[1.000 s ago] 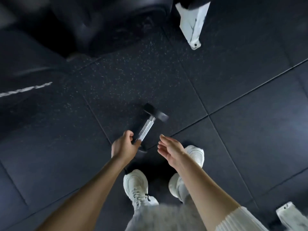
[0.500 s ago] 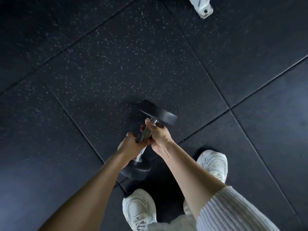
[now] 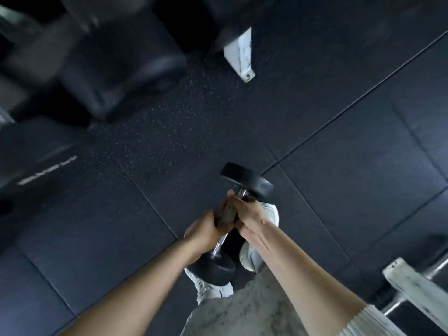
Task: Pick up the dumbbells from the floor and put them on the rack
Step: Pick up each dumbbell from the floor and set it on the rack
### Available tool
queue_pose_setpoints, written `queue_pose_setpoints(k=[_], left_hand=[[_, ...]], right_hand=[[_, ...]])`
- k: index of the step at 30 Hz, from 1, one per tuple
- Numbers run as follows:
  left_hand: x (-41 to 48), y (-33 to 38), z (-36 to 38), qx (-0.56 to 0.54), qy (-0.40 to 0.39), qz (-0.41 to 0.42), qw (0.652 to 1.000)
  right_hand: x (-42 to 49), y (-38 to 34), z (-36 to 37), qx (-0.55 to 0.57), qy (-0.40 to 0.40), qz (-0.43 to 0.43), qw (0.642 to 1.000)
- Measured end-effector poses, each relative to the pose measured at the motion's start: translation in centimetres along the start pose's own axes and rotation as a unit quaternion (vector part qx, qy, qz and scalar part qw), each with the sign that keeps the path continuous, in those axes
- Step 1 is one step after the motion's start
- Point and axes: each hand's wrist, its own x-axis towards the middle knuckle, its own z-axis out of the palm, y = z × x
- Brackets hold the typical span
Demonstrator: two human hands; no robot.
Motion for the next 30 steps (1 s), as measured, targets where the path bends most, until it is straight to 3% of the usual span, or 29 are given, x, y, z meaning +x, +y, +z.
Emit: queue_pose_setpoints(k=[5, 15, 22, 30], left_hand=[[-13.4, 10.2, -3.5, 0.068, 0.018, 0.061, 0.996], [-32.5, 29.4, -13.4, -0.011, 0.048, 0.194, 0.980], [-36.1, 38.7, -21.1, -0.048, 0.093, 0.244, 0.964], [-31.2, 45.2, -31.6, -0.122, 0.122, 0.262, 0.949]], right_hand=[[-15.4, -8.0, -1.5, 0.011, -0.002, -0.027, 1.000], [-41.0, -26.0, -1.0, -0.030, -0.084, -0.167, 0.982], [-47.8, -36.4, 4.2, -0.094, -0.098, -0.243, 0.960], [-46.5, -47.2, 14.3, -0.128, -0.107, -0.249, 0.954]])
